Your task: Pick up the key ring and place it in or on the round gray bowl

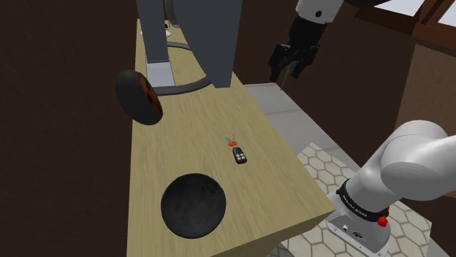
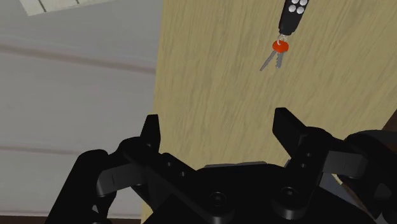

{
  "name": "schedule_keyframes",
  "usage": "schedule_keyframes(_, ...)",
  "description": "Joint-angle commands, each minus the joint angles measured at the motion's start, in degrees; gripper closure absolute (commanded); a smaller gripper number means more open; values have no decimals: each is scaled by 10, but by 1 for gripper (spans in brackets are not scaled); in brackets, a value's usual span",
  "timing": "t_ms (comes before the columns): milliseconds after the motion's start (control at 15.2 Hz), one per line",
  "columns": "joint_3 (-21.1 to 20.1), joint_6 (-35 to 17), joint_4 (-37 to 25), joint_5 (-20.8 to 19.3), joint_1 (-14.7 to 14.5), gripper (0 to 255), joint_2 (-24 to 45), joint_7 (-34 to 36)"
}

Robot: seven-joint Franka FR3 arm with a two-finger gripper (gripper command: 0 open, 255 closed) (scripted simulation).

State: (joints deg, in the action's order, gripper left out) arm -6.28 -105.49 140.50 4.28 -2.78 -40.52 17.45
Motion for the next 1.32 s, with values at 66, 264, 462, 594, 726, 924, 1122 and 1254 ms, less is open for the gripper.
schedule_keyframes(66, -31, -37, 31, 19, -12, 0, 13, 36)
schedule_keyframes(264, -61, -75, 51, 36, -23, 0, 39, 69)
schedule_keyframes(462, -92, -115, 64, 52, -33, 0, 72, 103)
schedule_keyframes(594, -112, -143, 69, 61, -40, 0, 99, 126)
schedule_keyframes(726, -134, -171, 72, 68, -45, 0, 129, 150)
schedule_keyframes(924, -166, -214, 70, 73, -50, 0, 180, 187)
schedule_keyframes(1122, -179, -245, 76, 73, -50, 0, 208, 201)
schedule_keyframes(1254, -182, -264, 83, 71, -49, 0, 219, 203)
